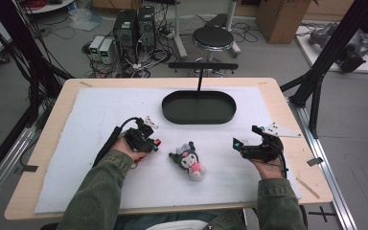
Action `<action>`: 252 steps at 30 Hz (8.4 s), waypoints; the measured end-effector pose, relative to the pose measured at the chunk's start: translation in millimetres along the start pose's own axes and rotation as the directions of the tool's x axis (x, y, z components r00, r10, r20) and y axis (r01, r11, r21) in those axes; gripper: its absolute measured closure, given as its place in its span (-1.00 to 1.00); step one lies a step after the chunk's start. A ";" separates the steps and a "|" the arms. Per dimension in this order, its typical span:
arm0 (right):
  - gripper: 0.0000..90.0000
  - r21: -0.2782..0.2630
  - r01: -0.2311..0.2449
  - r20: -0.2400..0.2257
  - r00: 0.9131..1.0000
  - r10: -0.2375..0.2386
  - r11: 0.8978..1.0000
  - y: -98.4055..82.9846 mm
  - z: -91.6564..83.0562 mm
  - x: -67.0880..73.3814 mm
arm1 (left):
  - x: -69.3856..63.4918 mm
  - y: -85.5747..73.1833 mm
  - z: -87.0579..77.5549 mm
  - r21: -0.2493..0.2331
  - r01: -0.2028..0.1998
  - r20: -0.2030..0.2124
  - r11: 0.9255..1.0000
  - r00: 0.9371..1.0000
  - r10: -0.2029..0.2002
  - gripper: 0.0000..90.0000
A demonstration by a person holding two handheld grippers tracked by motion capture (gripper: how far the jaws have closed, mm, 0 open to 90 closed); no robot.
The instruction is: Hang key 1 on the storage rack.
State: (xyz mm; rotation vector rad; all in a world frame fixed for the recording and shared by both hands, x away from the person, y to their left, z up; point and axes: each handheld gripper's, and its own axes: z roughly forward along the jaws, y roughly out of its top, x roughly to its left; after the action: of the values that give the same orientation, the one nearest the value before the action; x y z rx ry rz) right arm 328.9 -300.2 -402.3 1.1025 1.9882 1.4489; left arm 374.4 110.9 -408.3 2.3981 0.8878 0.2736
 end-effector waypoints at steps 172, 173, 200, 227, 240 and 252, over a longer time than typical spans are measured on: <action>-0.98 0.055 0.043 -0.006 0.999 -0.042 0.998 -7.9 5.2 0.1 | 129.5 148.9 -106.3 -0.467 0.232 0.049 0.853 0.970 -0.238 -0.96; -0.98 0.055 0.043 -0.006 0.999 -0.042 0.998 -7.9 5.2 0.1 | 128.6 147.1 -105.9 -0.462 0.228 0.049 0.857 0.971 -0.232 -0.96; -0.98 0.067 0.054 -0.001 0.999 -0.054 0.996 -8.3 5.9 2.7 | 104.0 85.2 -108.4 -0.406 0.201 0.032 0.892 0.978 -0.205 -0.96; -0.98 0.075 0.066 0.002 0.998 -0.067 0.995 -8.9 7.2 4.9 | 54.9 -12.7 -91.3 -0.382 0.150 -0.001 0.912 0.987 -0.162 -0.96; -0.98 0.066 0.041 -0.027 0.999 -0.039 0.997 -8.0 7.3 1.7 | 51.0 -40.2 -94.0 -0.346 0.141 -0.066 0.928 0.983 -0.174 -0.96; -0.98 0.077 0.043 -0.024 0.999 -0.041 0.996 -8.0 7.6 3.1 | 57.1 -69.9 -109.3 -0.328 0.146 -0.105 0.934 0.976 -0.189 -0.96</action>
State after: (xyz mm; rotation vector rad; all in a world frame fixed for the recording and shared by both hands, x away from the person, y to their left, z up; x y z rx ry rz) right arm 329.9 -294.4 -412.2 1.0741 2.0863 1.3785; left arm 340.0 239.1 -358.7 2.0114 1.0186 0.4792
